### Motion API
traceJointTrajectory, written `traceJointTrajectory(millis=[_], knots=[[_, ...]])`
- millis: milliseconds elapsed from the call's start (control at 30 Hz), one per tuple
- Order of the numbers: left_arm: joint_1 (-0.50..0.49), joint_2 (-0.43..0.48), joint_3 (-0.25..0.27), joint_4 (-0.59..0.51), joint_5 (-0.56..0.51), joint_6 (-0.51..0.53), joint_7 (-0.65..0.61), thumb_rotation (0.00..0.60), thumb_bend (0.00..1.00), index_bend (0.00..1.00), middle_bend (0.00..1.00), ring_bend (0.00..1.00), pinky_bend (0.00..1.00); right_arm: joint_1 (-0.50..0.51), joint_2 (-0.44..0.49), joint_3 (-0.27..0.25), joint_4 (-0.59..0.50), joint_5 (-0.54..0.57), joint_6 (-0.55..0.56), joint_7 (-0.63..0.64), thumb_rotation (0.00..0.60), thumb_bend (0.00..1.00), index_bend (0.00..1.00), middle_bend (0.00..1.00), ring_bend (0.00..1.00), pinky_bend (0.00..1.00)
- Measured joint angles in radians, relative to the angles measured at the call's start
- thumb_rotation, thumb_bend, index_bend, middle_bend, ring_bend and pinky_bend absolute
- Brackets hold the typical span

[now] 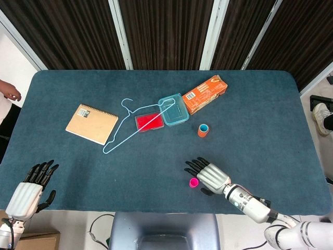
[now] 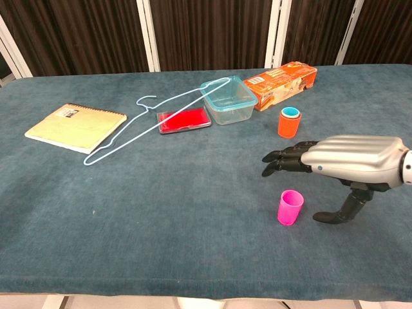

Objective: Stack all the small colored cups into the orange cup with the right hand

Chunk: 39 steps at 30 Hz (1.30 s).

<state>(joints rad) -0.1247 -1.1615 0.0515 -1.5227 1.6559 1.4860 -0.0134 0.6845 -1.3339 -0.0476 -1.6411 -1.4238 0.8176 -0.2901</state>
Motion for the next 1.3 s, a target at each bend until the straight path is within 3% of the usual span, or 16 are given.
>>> traceJointTrajectory(millis=[233,433,700,1067,1233,1300], knots=[[-0.001,0.002,-0.002,0.002,-0.004,-0.003,-0.007,0.600,0.46,0.00,0.00,0.00,0.09,-0.003,-0.060,0.014,0.044,0.016,0.012,-0.022,0.600,0.44,0.51,0.03,0.00,0.00],[0.003,0.002,0.000,0.003,-0.001,0.003,-0.009,0.600,0.46,0.00,0.00,0.00,0.09,-0.005,-0.086,0.019,0.060,0.014,0.019,-0.014,0.600,0.45,0.54,0.05,0.00,0.00],[-0.003,0.004,-0.004,0.000,-0.006,-0.007,-0.007,0.600,0.46,0.00,0.00,0.00,0.09,-0.020,-0.098,0.036,0.068,0.001,0.077,0.001,0.600,0.44,0.66,0.12,0.00,0.00],[-0.005,-0.001,0.000,-0.001,-0.001,-0.012,0.007,0.600,0.46,0.00,0.00,0.00,0.09,-0.012,-0.134,0.136,0.127,0.047,0.155,0.014,0.600,0.44,0.67,0.13,0.00,0.01],[-0.003,-0.005,0.000,0.001,-0.002,-0.012,0.012,0.600,0.46,0.00,0.00,0.00,0.09,0.039,-0.190,0.291,0.259,0.197,0.164,-0.060,0.600,0.44,0.67,0.14,0.00,0.01],[-0.005,-0.005,-0.001,0.001,-0.004,-0.016,0.011,0.600,0.46,0.00,0.00,0.00,0.09,0.060,-0.212,0.325,0.312,0.257,0.162,-0.093,0.600,0.44,0.67,0.14,0.00,0.01]])
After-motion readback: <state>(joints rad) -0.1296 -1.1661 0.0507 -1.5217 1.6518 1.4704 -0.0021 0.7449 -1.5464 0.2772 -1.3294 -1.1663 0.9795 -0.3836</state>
